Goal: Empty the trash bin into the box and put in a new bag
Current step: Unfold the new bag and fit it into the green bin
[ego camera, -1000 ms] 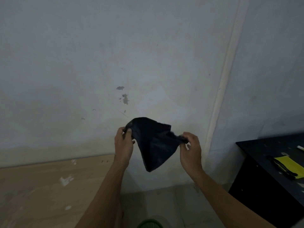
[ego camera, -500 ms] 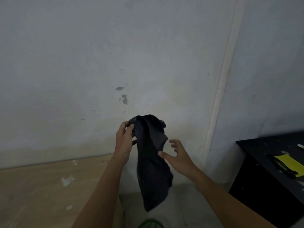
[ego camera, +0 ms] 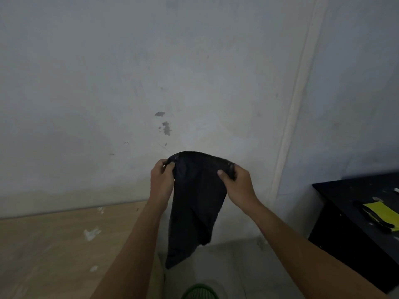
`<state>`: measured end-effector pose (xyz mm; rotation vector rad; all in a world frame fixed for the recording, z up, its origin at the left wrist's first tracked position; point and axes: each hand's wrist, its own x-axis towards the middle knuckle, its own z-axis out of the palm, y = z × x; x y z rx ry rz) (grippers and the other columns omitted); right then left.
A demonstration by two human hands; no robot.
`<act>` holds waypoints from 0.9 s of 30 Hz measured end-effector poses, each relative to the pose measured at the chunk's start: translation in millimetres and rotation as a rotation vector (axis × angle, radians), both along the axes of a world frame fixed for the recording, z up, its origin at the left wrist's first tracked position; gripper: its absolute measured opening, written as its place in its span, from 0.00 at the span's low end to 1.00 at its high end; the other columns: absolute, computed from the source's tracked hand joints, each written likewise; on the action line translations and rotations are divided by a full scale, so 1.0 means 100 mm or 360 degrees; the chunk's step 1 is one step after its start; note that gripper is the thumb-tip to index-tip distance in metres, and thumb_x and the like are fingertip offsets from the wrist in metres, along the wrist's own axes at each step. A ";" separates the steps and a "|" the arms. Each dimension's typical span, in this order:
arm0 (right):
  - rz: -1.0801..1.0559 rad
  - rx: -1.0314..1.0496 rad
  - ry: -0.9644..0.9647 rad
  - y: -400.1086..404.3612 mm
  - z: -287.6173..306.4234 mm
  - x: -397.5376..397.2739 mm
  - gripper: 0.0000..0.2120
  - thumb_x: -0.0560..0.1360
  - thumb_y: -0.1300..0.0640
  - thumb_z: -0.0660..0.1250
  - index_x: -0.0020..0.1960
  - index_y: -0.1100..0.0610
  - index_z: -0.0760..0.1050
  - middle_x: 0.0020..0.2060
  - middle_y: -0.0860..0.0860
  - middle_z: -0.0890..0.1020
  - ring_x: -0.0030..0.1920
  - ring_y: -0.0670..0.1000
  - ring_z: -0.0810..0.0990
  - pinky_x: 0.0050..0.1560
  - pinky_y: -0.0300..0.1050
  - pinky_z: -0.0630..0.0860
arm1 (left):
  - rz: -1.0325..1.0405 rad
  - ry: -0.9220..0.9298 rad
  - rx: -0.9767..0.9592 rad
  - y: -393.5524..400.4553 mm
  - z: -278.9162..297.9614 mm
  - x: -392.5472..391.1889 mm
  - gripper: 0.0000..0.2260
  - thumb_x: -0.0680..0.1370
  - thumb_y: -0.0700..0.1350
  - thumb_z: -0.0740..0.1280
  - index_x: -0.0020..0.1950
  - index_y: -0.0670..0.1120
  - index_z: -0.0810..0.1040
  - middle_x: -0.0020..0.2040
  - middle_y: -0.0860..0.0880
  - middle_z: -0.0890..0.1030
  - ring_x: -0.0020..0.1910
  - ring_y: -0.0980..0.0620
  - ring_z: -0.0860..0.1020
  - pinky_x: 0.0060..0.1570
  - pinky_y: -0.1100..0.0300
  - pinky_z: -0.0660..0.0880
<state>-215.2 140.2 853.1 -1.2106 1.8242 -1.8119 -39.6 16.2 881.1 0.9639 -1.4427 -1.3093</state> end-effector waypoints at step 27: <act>0.0026 0.0277 0.0253 0.04 -0.10 0.04 0.29 0.75 0.59 0.74 0.74 0.47 0.70 0.71 0.45 0.72 0.70 0.43 0.68 0.76 0.49 0.66 | -0.0346 0.0065 0.0271 0.29 0.35 0.03 0.09 0.79 0.44 0.59 0.40 0.45 0.76 0.38 0.45 0.78 0.41 0.46 0.77 0.44 0.50 0.69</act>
